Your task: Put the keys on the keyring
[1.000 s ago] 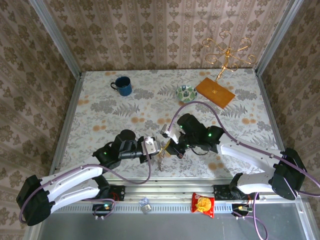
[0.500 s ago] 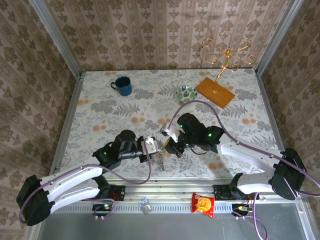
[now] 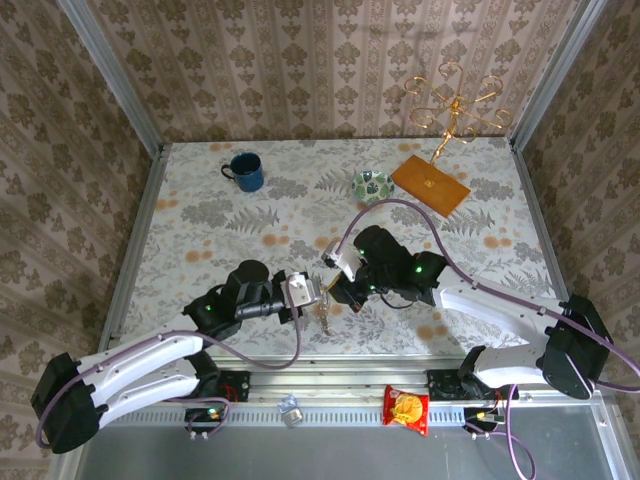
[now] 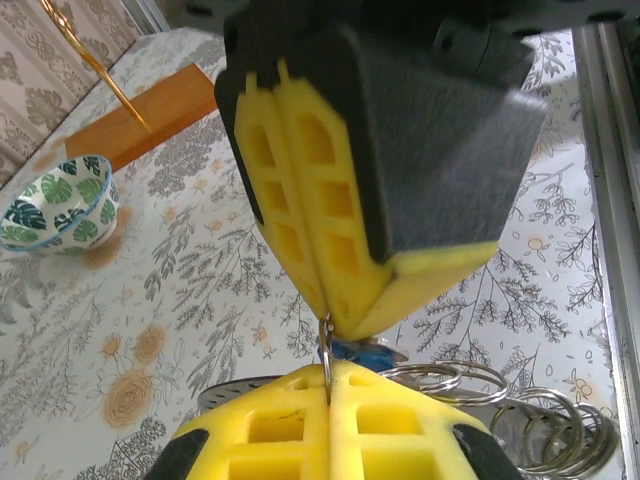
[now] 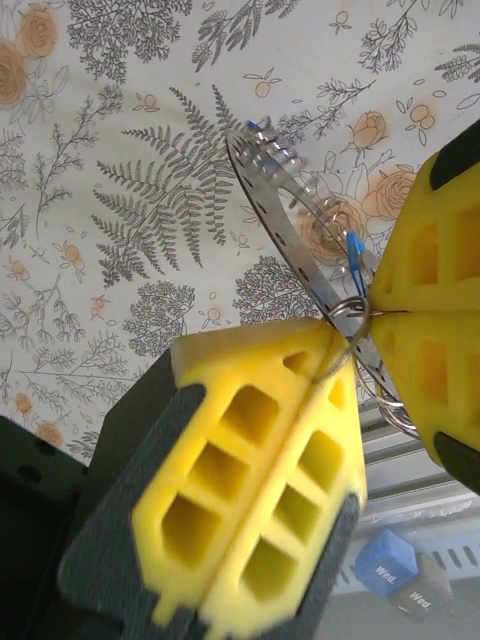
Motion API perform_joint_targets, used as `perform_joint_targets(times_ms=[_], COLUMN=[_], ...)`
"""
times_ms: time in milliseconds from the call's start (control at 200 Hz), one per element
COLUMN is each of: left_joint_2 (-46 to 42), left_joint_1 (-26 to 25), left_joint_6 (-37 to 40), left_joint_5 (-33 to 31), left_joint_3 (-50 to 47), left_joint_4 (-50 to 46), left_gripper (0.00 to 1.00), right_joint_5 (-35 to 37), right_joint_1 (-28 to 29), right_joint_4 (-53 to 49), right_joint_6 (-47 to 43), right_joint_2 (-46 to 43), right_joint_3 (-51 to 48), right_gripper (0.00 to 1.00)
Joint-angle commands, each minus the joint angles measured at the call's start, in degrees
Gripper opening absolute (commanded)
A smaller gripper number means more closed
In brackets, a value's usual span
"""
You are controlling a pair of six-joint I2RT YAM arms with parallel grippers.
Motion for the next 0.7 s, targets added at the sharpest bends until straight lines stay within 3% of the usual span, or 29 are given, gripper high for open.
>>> perform_joint_targets(times_ms=[0, 310, 430, 695], left_joint_2=[-1.24, -2.84, -2.98, -3.10], left_joint_1=[-1.05, -1.69, -1.79, -1.70], left_joint_6=[1.93, 2.64, 2.12, -0.35], left_joint_5=[0.99, -0.63, -0.85, -1.47], left_joint_3=[-0.41, -2.71, -3.14, -5.14], left_joint_4=[3.03, 6.39, 6.98, 11.79], left_gripper=[0.00, 0.00, 0.00, 0.00], right_joint_5=[1.58, -1.42, -1.91, -5.57], right_joint_1=[-0.66, -1.70, -2.03, -5.31], right_joint_4=[-0.26, 1.32, 2.02, 6.70], right_joint_6=[1.97, 3.49, 3.46, -0.50], right_joint_2=[1.11, 0.73, -0.11, -5.72], right_joint_3=[1.16, 0.19, -0.59, -6.21], right_gripper=[0.00, 0.00, 0.30, 0.36])
